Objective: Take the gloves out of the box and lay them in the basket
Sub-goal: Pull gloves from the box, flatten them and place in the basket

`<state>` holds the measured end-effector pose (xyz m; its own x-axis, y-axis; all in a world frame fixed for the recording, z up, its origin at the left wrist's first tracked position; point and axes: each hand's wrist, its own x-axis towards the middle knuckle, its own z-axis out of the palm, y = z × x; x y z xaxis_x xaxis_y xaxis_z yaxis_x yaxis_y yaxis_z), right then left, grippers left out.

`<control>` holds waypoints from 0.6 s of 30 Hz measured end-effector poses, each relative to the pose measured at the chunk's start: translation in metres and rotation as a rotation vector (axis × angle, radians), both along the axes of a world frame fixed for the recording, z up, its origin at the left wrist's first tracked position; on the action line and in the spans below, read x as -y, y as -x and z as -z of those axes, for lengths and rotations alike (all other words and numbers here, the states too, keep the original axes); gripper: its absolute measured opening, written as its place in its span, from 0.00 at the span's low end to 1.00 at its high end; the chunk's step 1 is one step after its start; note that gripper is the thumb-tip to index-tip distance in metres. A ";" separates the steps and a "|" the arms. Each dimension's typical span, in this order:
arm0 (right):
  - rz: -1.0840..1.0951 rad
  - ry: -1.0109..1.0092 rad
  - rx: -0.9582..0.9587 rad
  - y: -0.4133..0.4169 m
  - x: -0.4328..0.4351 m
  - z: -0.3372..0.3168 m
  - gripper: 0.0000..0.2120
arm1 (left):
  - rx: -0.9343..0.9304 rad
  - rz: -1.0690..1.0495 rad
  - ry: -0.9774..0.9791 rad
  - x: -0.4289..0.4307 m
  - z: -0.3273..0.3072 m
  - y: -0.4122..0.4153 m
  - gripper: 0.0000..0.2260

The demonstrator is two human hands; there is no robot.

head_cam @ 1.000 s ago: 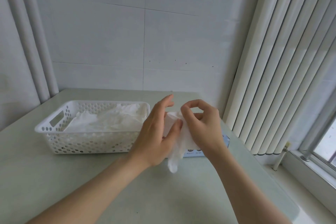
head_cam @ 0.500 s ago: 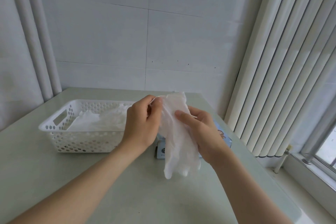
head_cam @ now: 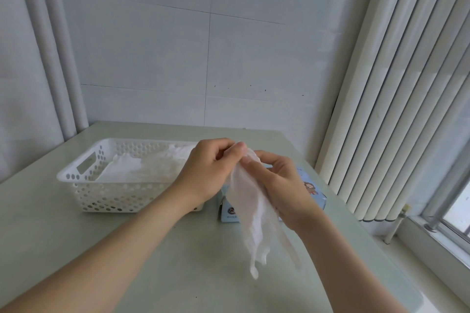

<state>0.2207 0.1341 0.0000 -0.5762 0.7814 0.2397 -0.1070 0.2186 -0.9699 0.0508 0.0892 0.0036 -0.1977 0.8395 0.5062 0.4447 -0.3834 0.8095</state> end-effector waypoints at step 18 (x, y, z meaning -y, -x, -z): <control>-0.019 0.161 -0.044 -0.003 -0.014 0.009 0.09 | 0.074 -0.315 -0.015 0.003 -0.026 0.044 0.21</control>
